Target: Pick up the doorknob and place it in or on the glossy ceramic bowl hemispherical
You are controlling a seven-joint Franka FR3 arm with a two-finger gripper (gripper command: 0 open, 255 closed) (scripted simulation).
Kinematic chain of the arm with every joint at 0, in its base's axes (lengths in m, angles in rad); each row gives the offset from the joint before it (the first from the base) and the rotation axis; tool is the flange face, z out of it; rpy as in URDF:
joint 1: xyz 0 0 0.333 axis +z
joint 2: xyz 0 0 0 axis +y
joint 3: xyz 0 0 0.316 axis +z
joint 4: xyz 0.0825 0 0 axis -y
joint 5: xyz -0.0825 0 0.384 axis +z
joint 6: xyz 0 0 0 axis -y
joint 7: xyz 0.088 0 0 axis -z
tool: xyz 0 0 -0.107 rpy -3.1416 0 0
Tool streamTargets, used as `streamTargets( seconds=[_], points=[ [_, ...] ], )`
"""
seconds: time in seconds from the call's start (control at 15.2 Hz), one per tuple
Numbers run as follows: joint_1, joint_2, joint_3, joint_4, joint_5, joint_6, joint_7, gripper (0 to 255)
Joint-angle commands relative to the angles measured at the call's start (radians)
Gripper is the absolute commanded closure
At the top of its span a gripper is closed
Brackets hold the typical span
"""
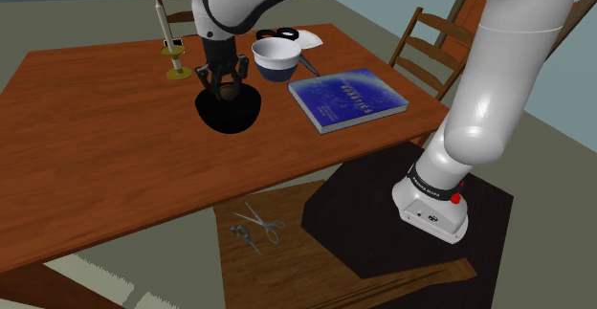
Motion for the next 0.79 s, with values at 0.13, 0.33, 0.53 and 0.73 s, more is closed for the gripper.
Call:
streamTargets(
  seconds=[0.13, 0.33, 0.53, 0.73],
  points=[
    [0.000, 0.002, 0.000, -0.005, -0.001, 0.007, 0.001, 255],
    [0.000, 0.002, 0.000, -0.005, -0.001, 0.007, 0.001, 255],
    [0.000, 0.002, 0.000, -0.005, -0.001, 0.007, 0.001, 0],
    [0.000, 0.002, 0.000, -0.005, -0.001, 0.007, 0.001, 0]
  ],
)
